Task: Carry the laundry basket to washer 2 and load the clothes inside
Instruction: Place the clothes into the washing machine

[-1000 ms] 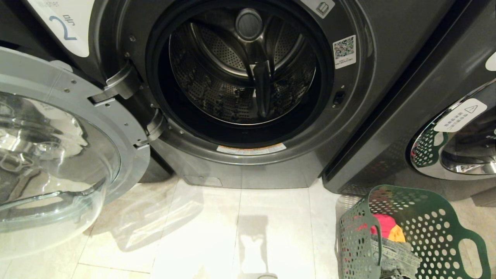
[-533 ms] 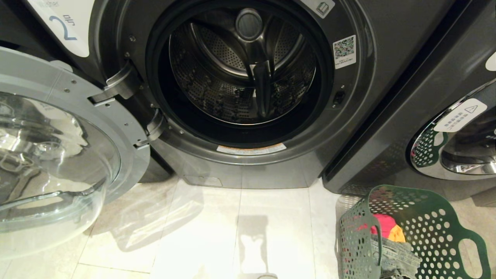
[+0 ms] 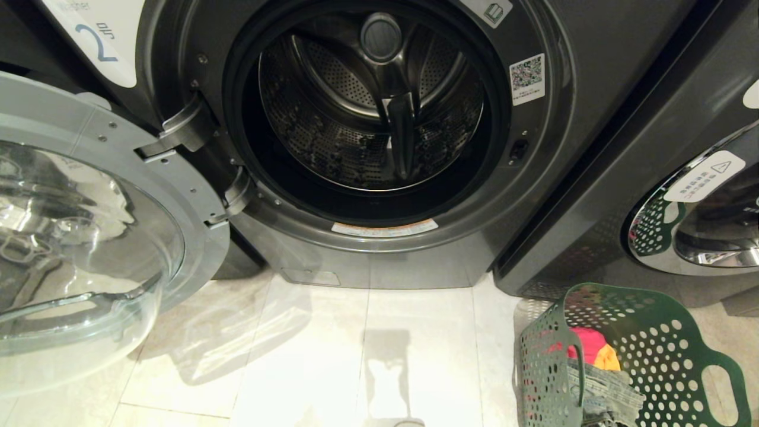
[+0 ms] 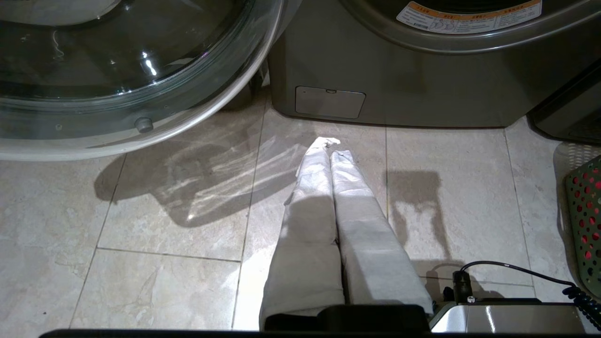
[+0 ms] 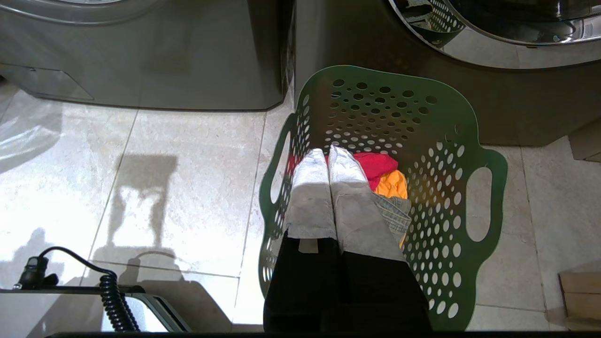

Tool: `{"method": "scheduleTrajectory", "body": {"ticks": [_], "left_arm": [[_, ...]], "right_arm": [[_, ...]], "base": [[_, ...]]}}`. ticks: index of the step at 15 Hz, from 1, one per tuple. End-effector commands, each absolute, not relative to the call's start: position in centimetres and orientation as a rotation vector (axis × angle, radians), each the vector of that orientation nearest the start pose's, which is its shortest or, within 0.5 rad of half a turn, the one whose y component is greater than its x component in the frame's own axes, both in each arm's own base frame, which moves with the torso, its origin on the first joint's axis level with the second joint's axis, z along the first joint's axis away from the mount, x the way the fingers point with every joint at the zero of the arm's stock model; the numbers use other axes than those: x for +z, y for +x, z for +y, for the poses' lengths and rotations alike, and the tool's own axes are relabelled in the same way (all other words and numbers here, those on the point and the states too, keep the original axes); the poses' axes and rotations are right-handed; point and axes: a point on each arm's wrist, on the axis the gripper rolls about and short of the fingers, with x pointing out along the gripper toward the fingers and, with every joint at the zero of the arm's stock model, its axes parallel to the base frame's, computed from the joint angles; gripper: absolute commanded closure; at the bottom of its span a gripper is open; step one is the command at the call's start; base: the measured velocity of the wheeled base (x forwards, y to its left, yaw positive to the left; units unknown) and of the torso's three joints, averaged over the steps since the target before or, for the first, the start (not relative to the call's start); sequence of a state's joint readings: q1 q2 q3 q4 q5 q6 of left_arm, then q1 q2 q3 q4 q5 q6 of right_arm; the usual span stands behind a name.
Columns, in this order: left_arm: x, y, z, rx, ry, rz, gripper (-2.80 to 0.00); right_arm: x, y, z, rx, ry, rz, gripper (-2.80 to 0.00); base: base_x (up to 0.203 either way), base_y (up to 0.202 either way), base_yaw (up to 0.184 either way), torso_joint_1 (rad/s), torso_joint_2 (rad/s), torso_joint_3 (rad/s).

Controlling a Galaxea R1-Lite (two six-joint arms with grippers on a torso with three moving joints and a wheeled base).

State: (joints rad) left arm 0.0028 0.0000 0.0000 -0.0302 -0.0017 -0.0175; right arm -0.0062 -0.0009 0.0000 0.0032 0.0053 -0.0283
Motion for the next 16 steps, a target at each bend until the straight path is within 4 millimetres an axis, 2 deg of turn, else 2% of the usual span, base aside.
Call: {"method": "scheduleTrajectory", "body": {"ticks": [1,16], "left_arm": [[7.58,-2.20,-0.01,0.001,-0.018,-0.022,0.00],[7.56,-2.21,-0.01,0.001,-0.015,-0.021,0.00]], "right_arm": [[7.51,-2.29,0.03,0.000,-0.029,0.002,0.00],[7.51,-2.29,0.03,-0.002,-0.029,0.002,0.00]], "base": [[0.000,0.000,0.000,0.000,0.00,0.000],[0.000,0.000,0.000,0.000,0.00,0.000]]}}
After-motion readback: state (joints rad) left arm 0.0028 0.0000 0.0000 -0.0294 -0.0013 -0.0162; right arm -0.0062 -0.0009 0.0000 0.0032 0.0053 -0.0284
